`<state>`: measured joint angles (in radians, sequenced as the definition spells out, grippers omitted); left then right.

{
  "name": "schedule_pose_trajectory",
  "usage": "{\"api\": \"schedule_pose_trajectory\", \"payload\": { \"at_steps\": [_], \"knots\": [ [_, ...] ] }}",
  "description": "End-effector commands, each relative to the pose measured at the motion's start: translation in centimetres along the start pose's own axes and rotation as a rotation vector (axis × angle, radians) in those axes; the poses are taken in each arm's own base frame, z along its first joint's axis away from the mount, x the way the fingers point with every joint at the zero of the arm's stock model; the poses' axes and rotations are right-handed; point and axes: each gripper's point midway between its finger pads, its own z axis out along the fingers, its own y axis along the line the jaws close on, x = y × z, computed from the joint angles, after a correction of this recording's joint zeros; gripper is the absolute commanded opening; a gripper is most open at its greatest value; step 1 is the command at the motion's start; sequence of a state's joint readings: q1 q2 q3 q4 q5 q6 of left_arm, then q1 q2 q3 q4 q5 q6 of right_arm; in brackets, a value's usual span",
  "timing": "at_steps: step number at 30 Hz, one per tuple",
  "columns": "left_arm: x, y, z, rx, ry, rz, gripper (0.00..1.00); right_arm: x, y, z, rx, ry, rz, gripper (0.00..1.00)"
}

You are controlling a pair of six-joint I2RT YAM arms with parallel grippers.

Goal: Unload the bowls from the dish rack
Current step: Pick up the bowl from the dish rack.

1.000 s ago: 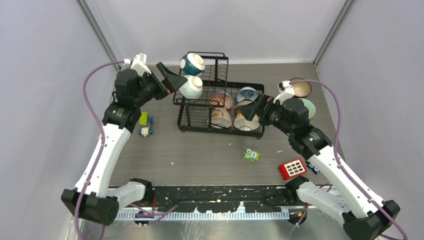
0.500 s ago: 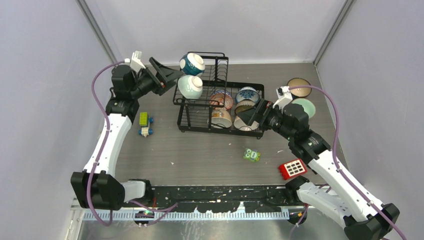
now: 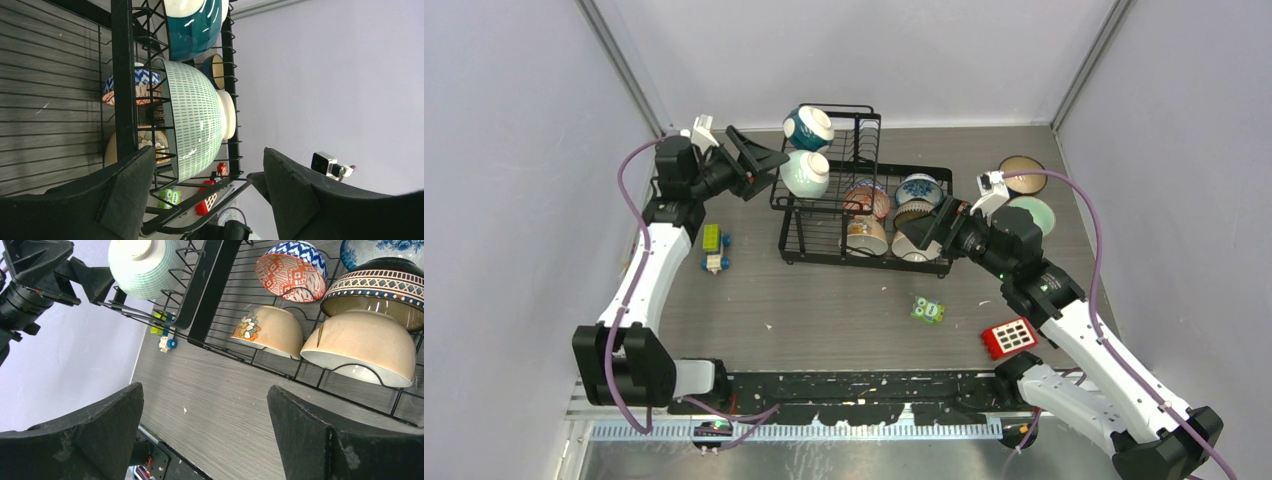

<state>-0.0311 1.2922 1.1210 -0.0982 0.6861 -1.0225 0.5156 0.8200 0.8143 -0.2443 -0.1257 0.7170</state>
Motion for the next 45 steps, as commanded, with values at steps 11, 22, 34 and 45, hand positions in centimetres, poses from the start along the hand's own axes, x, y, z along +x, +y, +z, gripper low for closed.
{"api": "schedule_pose_trajectory", "payload": {
  "at_steps": [11,22,34,45],
  "knots": [
    [0.0,-1.0,0.8,0.115,0.043,-0.002,0.71,-1.5,1.6,-0.1,-0.054,-0.052,-0.003,0.97],
    [0.4,-0.8,1.5,0.168,0.076,-0.034,0.63,-1.5,1.6,-0.1,-0.052,-0.054,-0.005,0.97],
    [0.8,-0.6,2.0,0.220,0.110,-0.079,0.54,-1.6,1.6,-0.1,-0.053,-0.054,-0.009,0.97],
    [1.1,-0.5,2.2,0.250,0.129,-0.093,0.42,-1.5,1.4,0.0,-0.047,-0.050,-0.011,0.97]
  ]
}}
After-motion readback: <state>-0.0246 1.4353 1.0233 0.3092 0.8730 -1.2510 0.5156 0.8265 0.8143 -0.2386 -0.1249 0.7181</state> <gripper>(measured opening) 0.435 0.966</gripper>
